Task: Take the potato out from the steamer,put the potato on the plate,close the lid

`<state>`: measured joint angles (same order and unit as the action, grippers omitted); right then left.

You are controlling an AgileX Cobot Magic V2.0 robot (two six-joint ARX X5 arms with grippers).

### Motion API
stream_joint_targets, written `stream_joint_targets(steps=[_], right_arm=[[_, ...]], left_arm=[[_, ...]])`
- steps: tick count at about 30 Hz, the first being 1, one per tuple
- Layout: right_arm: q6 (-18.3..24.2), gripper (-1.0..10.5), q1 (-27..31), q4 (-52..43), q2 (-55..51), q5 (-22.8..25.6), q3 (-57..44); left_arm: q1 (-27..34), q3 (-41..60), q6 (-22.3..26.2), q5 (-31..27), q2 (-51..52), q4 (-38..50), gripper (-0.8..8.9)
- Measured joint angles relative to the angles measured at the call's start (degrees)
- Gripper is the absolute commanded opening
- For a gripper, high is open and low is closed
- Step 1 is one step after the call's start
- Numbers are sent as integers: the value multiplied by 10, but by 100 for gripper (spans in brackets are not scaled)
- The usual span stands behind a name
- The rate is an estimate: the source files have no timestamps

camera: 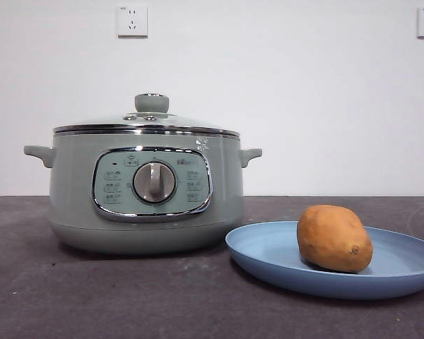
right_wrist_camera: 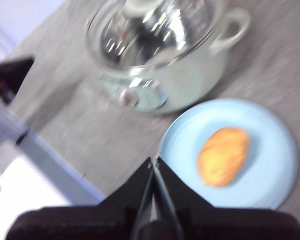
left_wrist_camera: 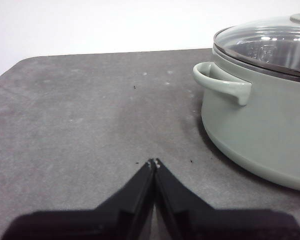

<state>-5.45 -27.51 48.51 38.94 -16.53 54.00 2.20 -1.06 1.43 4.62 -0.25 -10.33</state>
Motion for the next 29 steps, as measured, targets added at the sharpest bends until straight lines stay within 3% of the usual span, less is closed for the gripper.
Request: stream_joint_targets(steps=[6, 13, 23, 29], right_arm=[[27, 1, 135, -10, -75, 2, 0], [68, 1, 249, -155, -178, 2, -70], [47, 1, 271, -395, -309, 7, -335], [-5, 1, 258, -443, -362, 92, -446]], left_arm=[[0, 0, 0, 0, 0, 0, -3], [0, 0, 0, 0, 0, 0, -3], [0, 0, 0, 0, 0, 0, -3], [0, 0, 0, 0, 0, 0, -3]])
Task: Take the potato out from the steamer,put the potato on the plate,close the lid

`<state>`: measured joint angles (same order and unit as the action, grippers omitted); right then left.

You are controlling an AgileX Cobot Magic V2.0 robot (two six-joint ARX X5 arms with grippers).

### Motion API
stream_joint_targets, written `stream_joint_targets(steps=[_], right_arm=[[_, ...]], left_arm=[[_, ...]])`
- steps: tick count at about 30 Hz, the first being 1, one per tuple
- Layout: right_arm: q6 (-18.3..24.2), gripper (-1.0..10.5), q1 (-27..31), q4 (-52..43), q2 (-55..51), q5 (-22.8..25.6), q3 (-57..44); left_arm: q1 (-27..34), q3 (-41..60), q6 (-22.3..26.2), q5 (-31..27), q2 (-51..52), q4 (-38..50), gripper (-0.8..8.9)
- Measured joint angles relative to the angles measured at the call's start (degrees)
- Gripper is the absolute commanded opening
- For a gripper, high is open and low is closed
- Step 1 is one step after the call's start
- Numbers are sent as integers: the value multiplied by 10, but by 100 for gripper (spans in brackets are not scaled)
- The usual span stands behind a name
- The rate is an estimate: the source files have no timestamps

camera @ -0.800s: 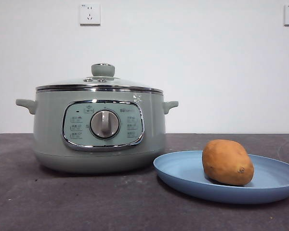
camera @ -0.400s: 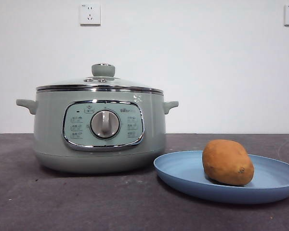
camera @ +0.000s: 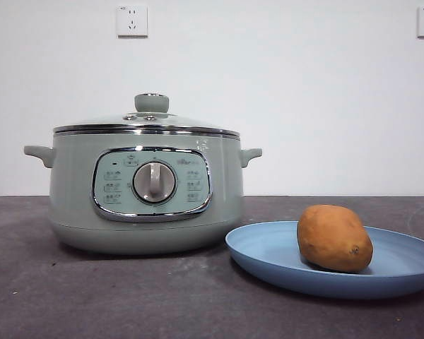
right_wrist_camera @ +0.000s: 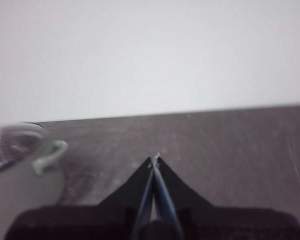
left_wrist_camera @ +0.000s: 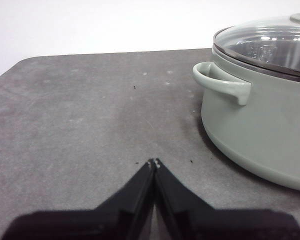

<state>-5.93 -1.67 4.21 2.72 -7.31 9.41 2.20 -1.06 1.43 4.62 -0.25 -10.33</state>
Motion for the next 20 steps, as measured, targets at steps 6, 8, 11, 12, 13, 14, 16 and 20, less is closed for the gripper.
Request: stream_joint_targets(steps=[6, 8, 11, 12, 13, 14, 16, 20], right_arm=[[-24, 1, -14, 0, -24, 29, -55], [-27, 1, -17, -2, -24, 28, -66], [-29, 1, -17, 0, -24, 28, -82], [-29, 1, -17, 7, -24, 28, -83], [-30, 1, -17, 17, -24, 28, -84], [-31, 1, -17, 25, -24, 28, -84], [-31, 1, -17, 38, -24, 28, -84], [-32, 1, -17, 54, -24, 29, -84]], left_arm=[[0, 0, 0, 0, 0, 0, -3], [0, 0, 0, 0, 0, 0, -3], [0, 0, 0, 0, 0, 0, -3], [0, 0, 0, 0, 0, 0, -3], [0, 0, 0, 0, 0, 0, -3], [0, 0, 0, 0, 0, 0, -3], [0, 0, 0, 0, 0, 0, -3], [0, 0, 0, 0, 0, 0, -3]])
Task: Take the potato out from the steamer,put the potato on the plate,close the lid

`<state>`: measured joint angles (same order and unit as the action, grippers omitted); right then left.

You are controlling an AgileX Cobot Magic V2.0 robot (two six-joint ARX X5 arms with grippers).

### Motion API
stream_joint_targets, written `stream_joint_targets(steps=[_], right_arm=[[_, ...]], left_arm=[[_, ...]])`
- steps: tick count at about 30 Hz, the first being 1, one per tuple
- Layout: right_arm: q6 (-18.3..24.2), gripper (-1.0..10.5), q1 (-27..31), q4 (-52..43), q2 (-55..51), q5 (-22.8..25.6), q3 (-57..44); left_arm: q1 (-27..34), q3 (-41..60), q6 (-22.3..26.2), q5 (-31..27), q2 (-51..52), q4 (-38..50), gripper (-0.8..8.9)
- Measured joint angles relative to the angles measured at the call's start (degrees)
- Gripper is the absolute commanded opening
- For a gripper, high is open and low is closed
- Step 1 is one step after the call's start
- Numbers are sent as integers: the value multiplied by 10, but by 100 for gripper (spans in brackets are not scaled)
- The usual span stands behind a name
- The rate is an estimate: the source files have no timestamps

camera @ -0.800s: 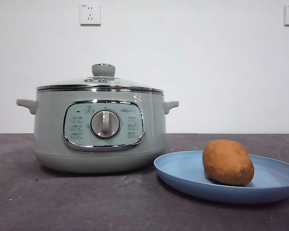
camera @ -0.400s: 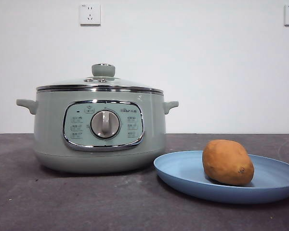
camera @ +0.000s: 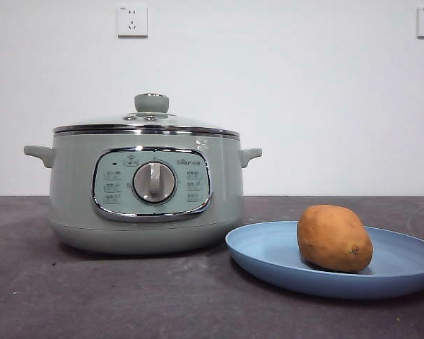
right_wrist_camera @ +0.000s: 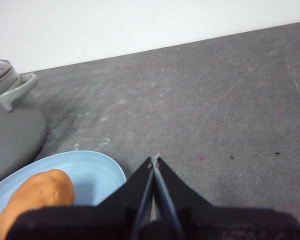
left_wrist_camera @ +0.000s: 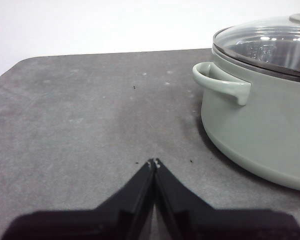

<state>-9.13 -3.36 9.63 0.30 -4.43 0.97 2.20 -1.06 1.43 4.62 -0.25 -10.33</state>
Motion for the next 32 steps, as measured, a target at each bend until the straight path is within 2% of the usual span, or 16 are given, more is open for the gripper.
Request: stream_joint_targets(steps=[32], right_arm=[[-10, 1, 0, 0, 0, 1, 0]], left_arm=[[0, 0, 0, 0, 0, 0, -3]])
